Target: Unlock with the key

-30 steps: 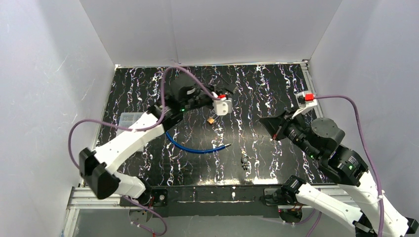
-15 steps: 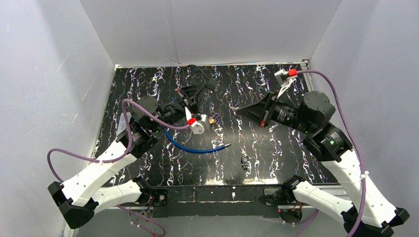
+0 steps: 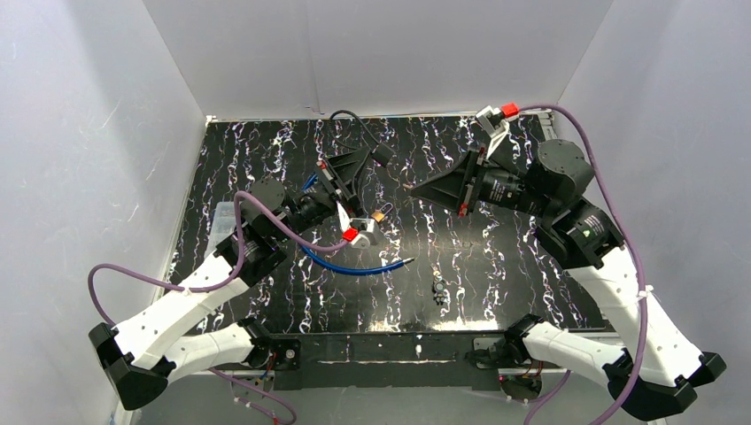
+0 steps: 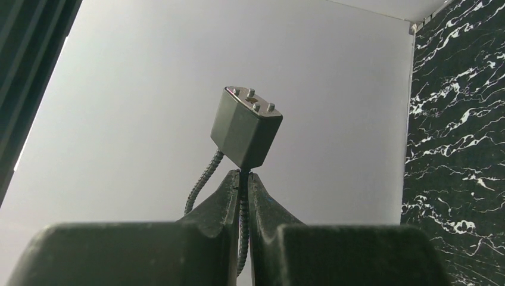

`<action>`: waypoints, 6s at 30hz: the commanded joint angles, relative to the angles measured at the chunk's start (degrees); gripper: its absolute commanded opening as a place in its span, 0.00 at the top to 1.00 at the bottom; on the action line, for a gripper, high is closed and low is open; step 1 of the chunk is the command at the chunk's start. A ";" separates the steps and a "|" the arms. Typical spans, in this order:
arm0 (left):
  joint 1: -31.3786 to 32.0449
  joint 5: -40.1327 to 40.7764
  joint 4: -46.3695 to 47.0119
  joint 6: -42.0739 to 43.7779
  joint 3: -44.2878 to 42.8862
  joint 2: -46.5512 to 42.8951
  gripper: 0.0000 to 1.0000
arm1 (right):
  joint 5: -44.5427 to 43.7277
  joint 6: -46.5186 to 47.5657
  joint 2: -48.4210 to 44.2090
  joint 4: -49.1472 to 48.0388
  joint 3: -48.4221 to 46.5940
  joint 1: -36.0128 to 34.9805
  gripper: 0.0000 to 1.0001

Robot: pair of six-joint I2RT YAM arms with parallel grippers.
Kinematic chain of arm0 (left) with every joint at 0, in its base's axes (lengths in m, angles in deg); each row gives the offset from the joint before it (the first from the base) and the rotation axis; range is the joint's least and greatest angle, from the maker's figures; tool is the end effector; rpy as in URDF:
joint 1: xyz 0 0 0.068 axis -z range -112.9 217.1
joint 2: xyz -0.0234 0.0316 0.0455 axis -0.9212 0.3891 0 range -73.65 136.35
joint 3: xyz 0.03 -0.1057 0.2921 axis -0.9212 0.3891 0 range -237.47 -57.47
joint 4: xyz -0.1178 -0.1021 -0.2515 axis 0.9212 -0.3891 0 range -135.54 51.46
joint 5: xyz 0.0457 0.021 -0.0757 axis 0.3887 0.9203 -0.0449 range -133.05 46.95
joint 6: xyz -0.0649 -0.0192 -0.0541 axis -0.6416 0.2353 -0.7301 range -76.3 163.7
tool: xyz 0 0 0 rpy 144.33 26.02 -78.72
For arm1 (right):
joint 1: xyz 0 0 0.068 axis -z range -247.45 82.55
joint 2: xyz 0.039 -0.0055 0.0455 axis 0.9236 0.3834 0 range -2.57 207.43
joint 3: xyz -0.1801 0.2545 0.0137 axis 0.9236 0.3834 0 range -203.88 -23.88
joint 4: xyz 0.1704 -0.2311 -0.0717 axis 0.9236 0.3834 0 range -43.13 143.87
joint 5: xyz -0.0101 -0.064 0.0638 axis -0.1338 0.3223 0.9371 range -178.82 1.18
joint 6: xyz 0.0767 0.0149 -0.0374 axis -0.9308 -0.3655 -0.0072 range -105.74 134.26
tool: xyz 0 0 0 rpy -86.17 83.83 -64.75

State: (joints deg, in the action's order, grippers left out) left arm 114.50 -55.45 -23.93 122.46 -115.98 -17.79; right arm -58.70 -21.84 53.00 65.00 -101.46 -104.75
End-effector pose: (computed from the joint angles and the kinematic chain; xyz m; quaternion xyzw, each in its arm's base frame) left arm 0.1704 -0.2096 0.4826 0.5650 0.1893 0.1547 0.7880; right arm 0.1568 0.1678 0.5352 -0.1967 0.6573 0.5639 0.4597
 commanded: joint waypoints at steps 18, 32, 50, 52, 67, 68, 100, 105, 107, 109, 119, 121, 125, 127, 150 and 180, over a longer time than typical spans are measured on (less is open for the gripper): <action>1.39 -1.54 0.28 4.10 -2.41 -1.49 1.00 | -1.65 3.16 3.42 -5.60 -2.31 0.12 0.99; 1.49 -1.29 0.58 4.45 -2.09 -1.64 1.00 | -4.36 4.23 3.84 -7.21 -1.22 0.20 0.99; 1.55 -1.56 0.06 5.36 -1.77 -2.22 1.00 | -4.32 2.59 5.15 -9.22 -0.17 0.91 0.99; 1.55 -1.53 -0.11 5.52 -1.84 -2.23 1.00 | -3.99 2.17 5.67 -9.50 -0.19 0.91 0.99; 1.58 -1.73 -0.43 6.59 -0.80 -2.68 1.00 | -4.41 1.15 6.36 -10.57 0.75 0.91 0.99; 1.56 -1.78 -0.59 6.90 -0.68 -2.68 1.00 | -4.68 0.89 6.46 -10.61 0.69 0.95 0.99; 5.38 -2.38 -8.97 24.64 2.40 -1.63 1.00 | -8.31 -6.88 5.28 -17.26 4.35 0.30 0.99; 7.16 4.56 -7.36 22.95 2.13 -0.29 1.00 | -8.89 -7.27 4.94 -20.33 5.95 -0.09 0.99; 7.80 6.62 -6.41 23.67 2.44 0.13 1.00 | -8.45 -7.86 4.77 -22.08 6.99 -0.28 0.99; 8.39 8.36 -5.79 23.61 2.36 0.37 1.00 | -7.88 -7.94 4.85 -22.77 7.26 -0.58 0.99; 8.76 1.59 -8.76 24.06 4.01 -4.01 1.00 | 2.20 -1.28 5.66 -22.33 5.98 -0.67 0.99; 8.76 -0.82 -9.30 24.97 4.67 -4.81 1.00 | 7.23 -0.11 6.56 -22.43 4.97 -0.58 0.99; 8.77 -5.84 -12.04 23.87 4.54 -6.57 1.00 | 14.66 2.70 9.93 -18.34 -0.05 -0.50 0.91; 8.76 -6.79 -11.80 25.39 5.37 -6.96 1.00 | 14.32 3.55 9.84 -17.47 -0.29 -0.50 0.86; 8.81 2.35 -9.30 29.08 4.49 -4.36 1.00 | 4.22 10.00 2.45 -4.41 1.87 -0.41 0.24; 8.95 5.35 -8.89 27.93 3.43 -4.37 1.00 | 2.59 13.13 5.38 -6.17 3.61 -1.22 0.51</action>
State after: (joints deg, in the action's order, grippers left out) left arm 123.22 -50.92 -34.71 151.00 -110.51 -21.79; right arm -55.32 -10.08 58.67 61.77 -97.85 -105.14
